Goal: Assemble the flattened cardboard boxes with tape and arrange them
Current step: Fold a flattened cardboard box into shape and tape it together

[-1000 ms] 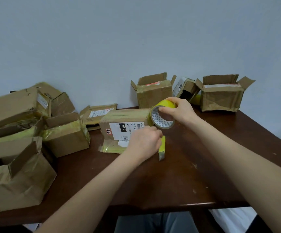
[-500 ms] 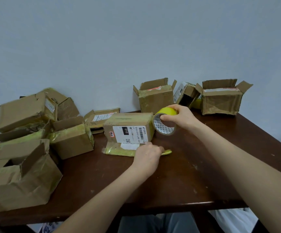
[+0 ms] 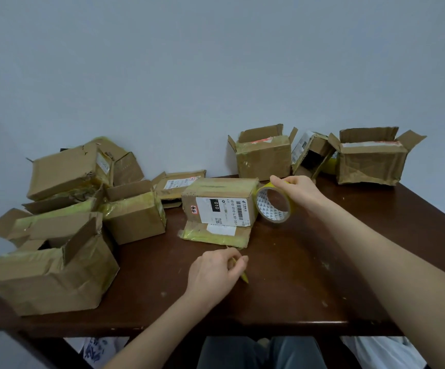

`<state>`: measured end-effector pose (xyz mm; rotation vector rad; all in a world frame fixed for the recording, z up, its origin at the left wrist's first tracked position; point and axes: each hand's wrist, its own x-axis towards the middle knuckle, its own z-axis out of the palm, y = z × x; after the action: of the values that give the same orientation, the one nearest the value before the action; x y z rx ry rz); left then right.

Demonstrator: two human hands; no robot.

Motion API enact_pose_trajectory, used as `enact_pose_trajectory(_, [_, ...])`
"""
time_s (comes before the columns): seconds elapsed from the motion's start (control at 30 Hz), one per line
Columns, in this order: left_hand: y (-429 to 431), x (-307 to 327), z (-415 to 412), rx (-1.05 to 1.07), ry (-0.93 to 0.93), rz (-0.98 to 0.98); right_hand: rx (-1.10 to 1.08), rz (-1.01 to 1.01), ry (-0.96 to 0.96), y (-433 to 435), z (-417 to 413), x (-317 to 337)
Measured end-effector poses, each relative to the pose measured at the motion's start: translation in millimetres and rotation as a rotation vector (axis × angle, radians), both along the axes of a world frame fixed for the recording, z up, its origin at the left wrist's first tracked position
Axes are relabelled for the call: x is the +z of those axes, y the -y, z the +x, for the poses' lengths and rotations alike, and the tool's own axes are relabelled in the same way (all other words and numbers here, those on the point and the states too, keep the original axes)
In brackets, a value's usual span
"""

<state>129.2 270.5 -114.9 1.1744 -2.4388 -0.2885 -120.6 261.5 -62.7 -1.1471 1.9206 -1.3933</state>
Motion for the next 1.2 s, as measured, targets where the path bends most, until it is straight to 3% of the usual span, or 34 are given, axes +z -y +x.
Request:
enact_pose_trajectory(0.1, [-1, 4, 2, 0.017, -0.177, 0.190, -0.032, 0.030, 0.019, 3, 2, -1])
enact_pose_trajectory(0.2, [7, 14, 9, 0.061, -0.304, 0.234, -0.033, 0.041, 0.020, 6, 1, -1])
enact_pose_trajectory(0.33, [15, 18, 13, 0.025, -0.109, 0.126, -0.039, 0.051, 0.012, 8, 0, 0])
enact_pose_trajectory(0.57, [21, 9, 8, 0.112, -0.039, 0.350, -0.029, 0.059, -0.002, 6, -1, 0])
enact_pose_trajectory(0.7, [21, 34, 11, 0.126, 0.072, 0.217, 0.002, 0.060, -0.003, 4, -1, 1])
enact_pose_trajectory(0.83, [31, 84, -19, 0.065, -0.287, 0.059, 0.023, 0.063, -0.030, 4, 0, 4])
enact_pose_trajectory(0.9, [39, 100, -53, 0.050, -0.378, 0.058, 0.039, 0.059, -0.047, 3, -1, 5])
enact_pose_trajectory(1.03, [58, 88, -109, 0.056, -0.367, 0.107, 0.084, 0.075, -0.140, 0, -9, 6])
enact_pose_trajectory(1.2, [66, 53, -109, 0.075, -0.305, 0.092, 0.115, 0.151, -0.282, -4, -20, 3])
